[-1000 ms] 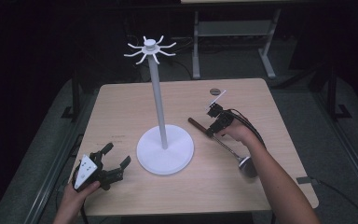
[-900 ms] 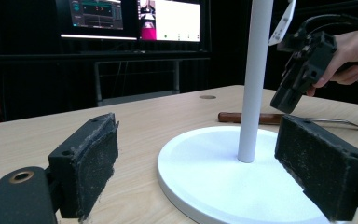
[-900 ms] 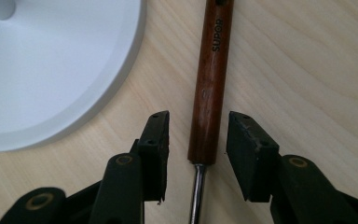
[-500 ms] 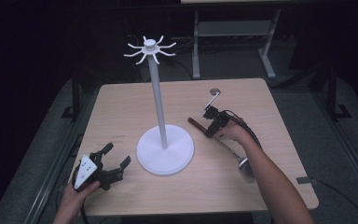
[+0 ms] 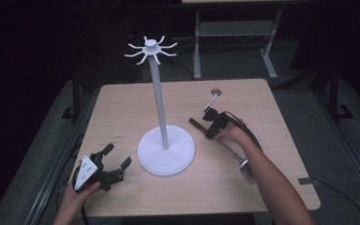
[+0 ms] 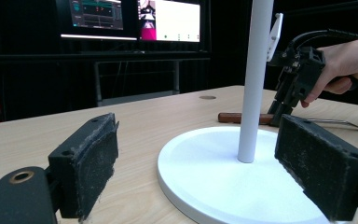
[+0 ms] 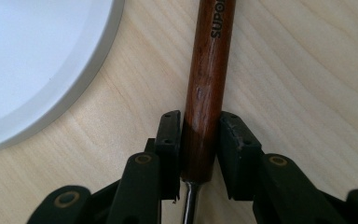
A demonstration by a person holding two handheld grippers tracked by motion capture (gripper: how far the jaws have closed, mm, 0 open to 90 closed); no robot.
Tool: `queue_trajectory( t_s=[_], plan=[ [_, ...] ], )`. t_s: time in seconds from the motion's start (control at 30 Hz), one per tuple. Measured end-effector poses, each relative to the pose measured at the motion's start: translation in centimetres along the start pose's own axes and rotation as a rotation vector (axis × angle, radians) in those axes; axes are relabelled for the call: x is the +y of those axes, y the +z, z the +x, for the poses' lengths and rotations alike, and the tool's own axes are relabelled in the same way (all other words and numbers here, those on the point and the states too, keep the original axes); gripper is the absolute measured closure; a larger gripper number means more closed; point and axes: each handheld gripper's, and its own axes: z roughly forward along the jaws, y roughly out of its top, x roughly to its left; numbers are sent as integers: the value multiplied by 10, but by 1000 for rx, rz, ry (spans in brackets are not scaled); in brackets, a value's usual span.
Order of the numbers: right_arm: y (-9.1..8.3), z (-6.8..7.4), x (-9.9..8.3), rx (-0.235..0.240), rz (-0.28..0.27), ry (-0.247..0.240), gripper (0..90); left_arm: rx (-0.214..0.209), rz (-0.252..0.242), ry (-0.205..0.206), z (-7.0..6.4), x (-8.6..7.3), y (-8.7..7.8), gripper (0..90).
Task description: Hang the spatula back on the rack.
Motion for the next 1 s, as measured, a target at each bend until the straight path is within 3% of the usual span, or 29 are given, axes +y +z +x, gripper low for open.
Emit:
queue_trajectory(
  t_s=[0.4,1.0],
  plan=[
    [-10,-1,-3,17,-50,12,727,1,0,-2,0,0,0,126],
    [-66,0,-17,19,-285,17,732,5,8,1,1,0,0,126]
  ],
)
